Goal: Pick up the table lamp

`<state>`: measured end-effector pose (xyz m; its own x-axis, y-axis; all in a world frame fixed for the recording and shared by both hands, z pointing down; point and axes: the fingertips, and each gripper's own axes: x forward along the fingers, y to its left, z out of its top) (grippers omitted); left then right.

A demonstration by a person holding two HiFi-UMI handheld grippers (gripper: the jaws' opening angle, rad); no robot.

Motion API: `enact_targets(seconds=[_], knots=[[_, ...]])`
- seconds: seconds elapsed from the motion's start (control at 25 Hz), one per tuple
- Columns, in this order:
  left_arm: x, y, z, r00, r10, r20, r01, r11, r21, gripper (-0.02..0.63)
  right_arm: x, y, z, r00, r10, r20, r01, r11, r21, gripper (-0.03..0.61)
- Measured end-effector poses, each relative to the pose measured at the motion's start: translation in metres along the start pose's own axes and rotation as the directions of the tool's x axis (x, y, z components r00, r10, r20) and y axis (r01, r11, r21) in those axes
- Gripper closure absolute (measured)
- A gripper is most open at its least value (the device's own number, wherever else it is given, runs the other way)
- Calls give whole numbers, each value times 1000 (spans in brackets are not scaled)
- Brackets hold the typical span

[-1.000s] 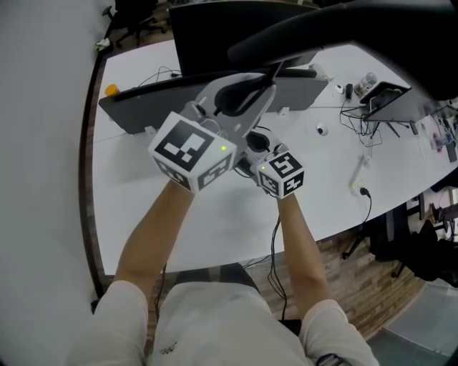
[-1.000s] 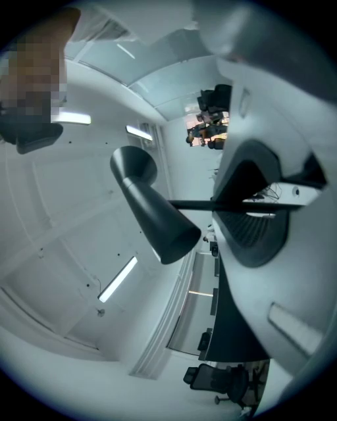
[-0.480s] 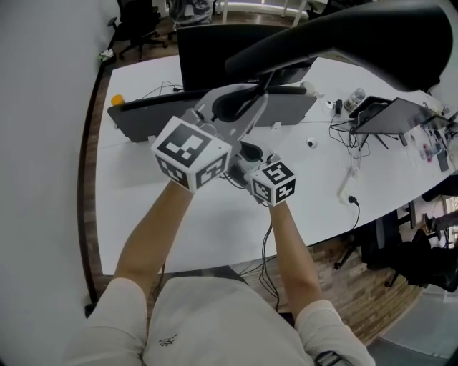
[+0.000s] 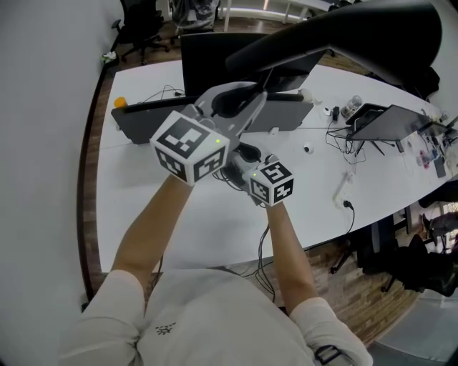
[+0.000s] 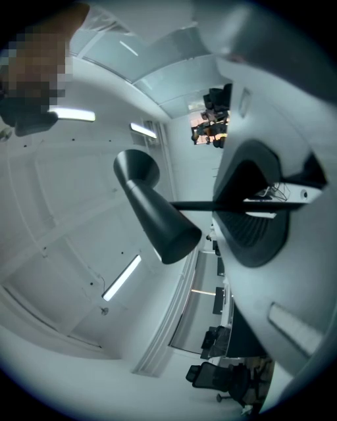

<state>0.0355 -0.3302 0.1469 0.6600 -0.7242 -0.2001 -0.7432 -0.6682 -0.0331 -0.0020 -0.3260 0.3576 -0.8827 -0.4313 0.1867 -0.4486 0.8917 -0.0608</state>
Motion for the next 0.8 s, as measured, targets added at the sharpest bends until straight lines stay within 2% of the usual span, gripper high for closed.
enact_targets(seconds=[0.48, 0.8], knots=[[15, 0, 48, 1000, -4, 29, 4, 1000, 22, 577, -6, -2, 50, 1000, 12, 18, -12, 1000, -18, 534], [8, -4, 49, 1000, 1, 22, -1, 1000, 9, 577, -11, 6, 48, 1000, 16, 10, -16, 1000, -18, 534]])
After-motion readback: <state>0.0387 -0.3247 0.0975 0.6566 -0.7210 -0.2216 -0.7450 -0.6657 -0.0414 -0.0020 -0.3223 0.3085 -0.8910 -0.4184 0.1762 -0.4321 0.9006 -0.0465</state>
